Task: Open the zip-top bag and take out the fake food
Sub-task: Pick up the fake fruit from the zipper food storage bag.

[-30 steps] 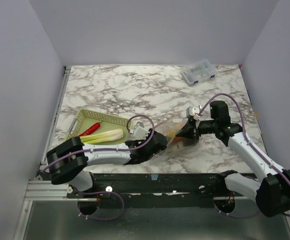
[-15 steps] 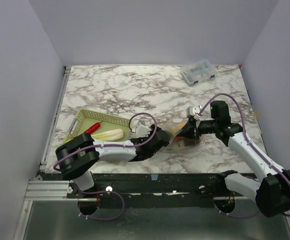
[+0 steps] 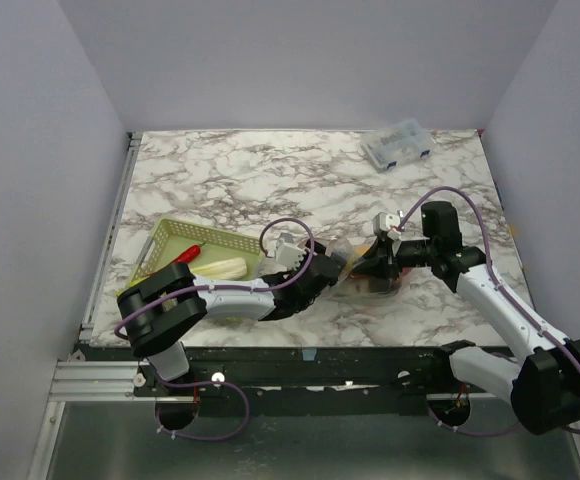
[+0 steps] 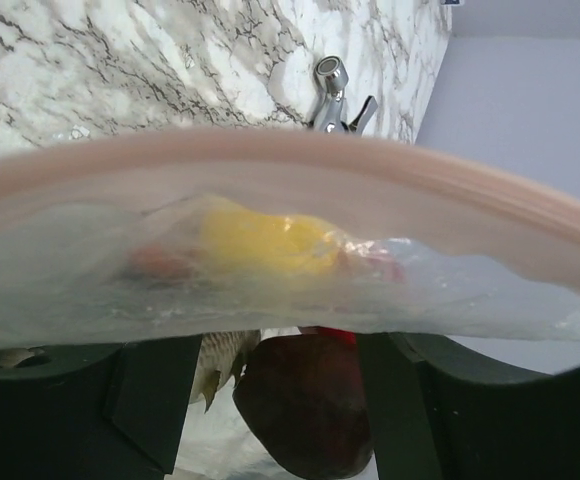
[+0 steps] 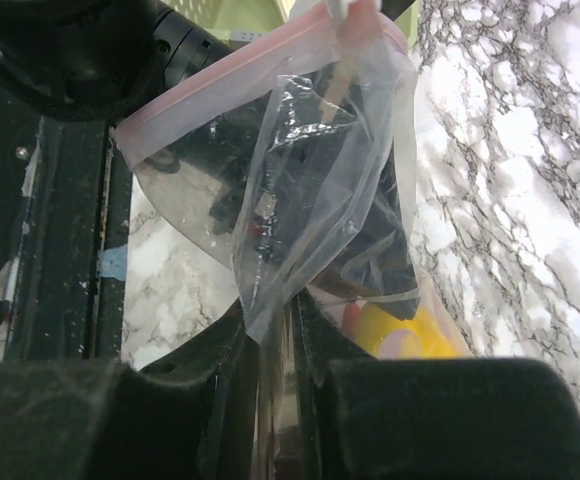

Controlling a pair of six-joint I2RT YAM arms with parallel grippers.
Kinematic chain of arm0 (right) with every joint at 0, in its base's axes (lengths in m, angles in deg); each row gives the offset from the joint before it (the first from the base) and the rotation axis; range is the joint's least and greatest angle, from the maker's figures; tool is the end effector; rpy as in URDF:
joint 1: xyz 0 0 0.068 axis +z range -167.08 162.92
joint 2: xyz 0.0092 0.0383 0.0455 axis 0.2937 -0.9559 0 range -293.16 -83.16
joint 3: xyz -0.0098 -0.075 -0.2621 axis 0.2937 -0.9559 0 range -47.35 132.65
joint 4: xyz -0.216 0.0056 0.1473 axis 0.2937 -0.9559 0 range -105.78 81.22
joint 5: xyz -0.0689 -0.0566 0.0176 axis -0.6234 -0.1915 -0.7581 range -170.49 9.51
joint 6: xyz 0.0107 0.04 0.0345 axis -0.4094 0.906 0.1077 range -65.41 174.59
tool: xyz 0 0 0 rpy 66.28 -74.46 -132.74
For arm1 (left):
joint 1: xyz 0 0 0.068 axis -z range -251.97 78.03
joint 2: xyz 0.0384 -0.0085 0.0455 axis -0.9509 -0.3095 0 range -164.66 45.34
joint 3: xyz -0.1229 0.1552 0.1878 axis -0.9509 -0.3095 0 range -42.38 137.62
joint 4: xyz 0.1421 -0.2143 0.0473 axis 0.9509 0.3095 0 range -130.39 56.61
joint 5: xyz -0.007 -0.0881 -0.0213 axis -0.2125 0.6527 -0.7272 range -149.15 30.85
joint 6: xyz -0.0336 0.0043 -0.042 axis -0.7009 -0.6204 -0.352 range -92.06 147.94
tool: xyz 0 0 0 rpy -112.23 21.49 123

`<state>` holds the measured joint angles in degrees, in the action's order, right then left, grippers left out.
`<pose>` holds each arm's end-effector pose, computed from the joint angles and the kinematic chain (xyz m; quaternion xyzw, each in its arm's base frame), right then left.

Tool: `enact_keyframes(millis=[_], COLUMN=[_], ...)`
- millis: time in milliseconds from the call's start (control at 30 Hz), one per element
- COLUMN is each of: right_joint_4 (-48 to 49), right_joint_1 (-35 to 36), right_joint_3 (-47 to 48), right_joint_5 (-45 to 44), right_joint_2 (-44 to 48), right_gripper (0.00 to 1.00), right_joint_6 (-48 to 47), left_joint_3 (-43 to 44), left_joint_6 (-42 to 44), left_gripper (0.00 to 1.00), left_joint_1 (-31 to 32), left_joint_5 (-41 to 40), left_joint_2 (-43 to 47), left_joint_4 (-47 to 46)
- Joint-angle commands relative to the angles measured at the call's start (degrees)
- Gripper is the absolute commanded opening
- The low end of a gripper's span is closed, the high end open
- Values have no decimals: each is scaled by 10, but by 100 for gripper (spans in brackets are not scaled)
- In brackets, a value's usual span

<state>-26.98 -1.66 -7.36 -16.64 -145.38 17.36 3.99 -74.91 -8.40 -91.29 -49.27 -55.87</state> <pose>0.1985 0.0879 0.2517 -0.5405 0.5923 0.4041 0.4403 0.1668 -0.2931 0.1776 -0.4084 0.7499 -0.4283 0.2957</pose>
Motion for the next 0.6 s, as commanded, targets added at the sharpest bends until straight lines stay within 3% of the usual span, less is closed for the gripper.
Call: enact_keyframes(millis=[0,400,567], right_joint_4=[-20,-77,-21], right_joint_1=[-6,-96,-157], right_joint_3=[9,53,60], right_joint_5=[-21,52,51], right_joint_2=[15,36,44], right_gripper=[26,57,68], right_joint_6=[-7,-6,90], left_joint_3=[-4,-18,-15], left_joint_6=[38,87,108], left_gripper=[61,61,61], left_joint_1=[-9,-24,-26], left_joint_5=[-13,15,23], left_joint_2=[-9,-23,-22], left_joint_4=[-31,-63,-64])
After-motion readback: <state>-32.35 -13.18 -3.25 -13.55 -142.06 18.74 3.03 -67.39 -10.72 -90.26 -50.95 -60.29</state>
